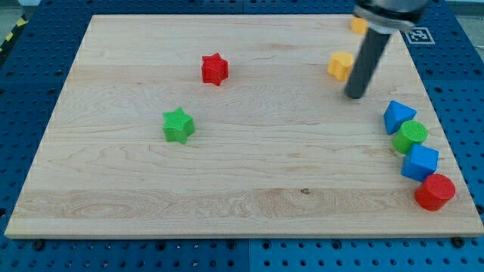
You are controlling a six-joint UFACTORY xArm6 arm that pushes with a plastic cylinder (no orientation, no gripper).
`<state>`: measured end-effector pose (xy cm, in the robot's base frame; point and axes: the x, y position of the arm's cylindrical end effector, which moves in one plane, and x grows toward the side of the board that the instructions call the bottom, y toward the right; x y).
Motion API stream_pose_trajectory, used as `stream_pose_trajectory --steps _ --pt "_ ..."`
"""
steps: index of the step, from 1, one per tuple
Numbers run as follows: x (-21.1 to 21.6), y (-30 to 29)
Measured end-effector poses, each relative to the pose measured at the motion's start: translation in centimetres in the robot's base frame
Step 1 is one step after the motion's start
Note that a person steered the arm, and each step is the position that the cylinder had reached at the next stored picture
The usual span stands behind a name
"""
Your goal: Push the yellow heart towards the top of the triangle
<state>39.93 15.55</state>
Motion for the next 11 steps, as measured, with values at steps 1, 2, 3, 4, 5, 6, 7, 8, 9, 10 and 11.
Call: stream_pose_trajectory --steps 1,2,3,4,5,6,7,8,9,10,11 --pt "-2.6 -3.1" --pt "-6.7 -3.6" --pt "-6.9 -3.6" --pt "-7.7 -3.6" --pt "-8.6 -3.6" --pt "-8.6 -3.3" --pt "-7.9 -2.0" --pt "-6.3 -0.8" --pt "-5.8 0.8" --pt "-5.7 1.7" --pt "-5.7 3.1"
